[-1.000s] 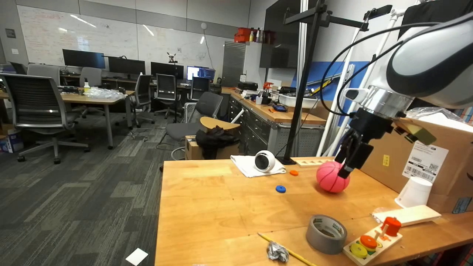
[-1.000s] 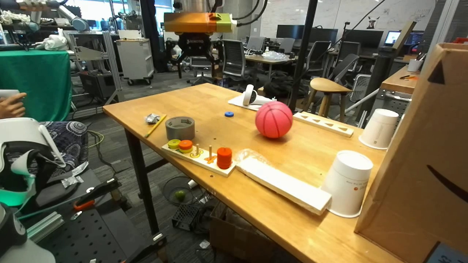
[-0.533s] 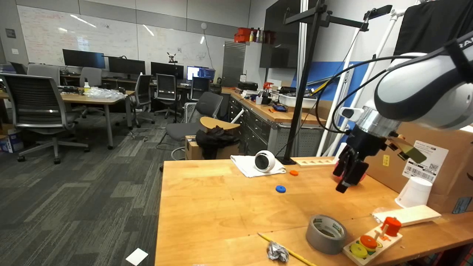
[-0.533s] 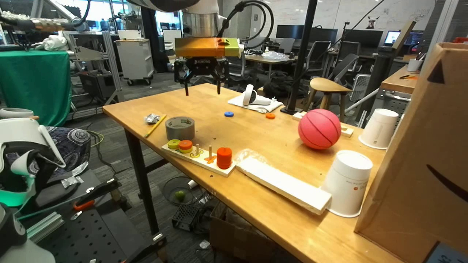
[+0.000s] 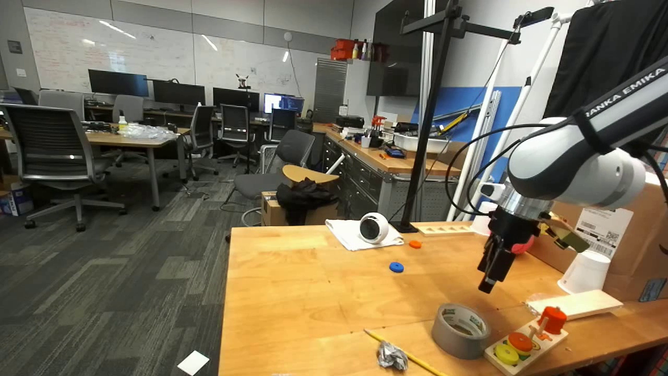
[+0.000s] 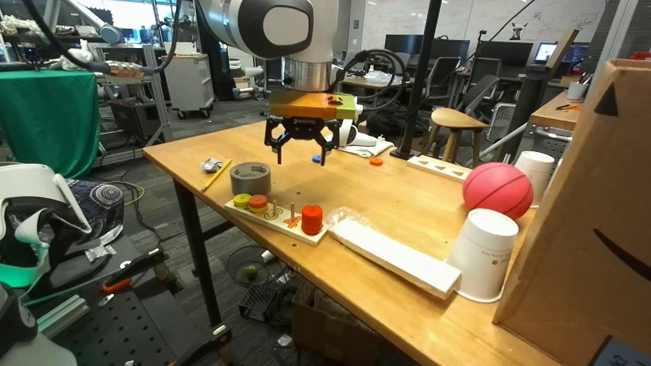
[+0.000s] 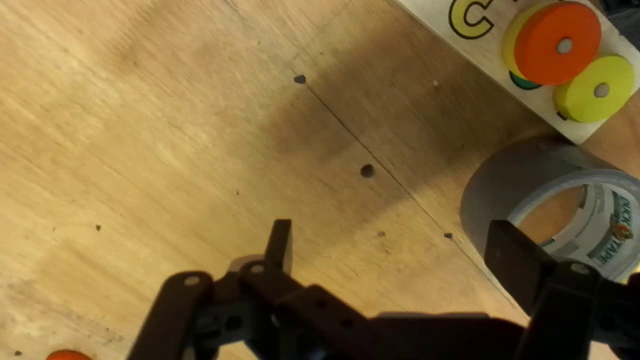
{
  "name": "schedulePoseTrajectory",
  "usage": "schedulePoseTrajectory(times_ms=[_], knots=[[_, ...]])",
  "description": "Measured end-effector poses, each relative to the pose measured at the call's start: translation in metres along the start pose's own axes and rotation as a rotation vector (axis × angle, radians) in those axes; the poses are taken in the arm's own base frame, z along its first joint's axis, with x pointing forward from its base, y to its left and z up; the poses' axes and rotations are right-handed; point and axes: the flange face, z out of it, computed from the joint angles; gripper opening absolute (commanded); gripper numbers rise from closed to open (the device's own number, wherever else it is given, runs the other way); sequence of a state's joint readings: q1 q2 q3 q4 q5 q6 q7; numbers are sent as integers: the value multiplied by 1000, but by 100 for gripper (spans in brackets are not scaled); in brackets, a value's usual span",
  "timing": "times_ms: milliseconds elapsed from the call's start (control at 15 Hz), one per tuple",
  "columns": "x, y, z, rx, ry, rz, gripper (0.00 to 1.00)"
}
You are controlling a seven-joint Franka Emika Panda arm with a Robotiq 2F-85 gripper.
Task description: Move the basketball to the right
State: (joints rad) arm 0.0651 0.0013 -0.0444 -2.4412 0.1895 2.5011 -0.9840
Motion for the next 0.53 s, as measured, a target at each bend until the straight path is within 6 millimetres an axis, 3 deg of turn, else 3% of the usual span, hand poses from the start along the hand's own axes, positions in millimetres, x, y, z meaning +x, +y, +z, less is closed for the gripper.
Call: schedulePoseTrajectory(times_ms=[400, 533], knots=[[-13, 30, 14, 9, -16, 66, 100], [-15, 30, 17, 13, -20, 69, 100]])
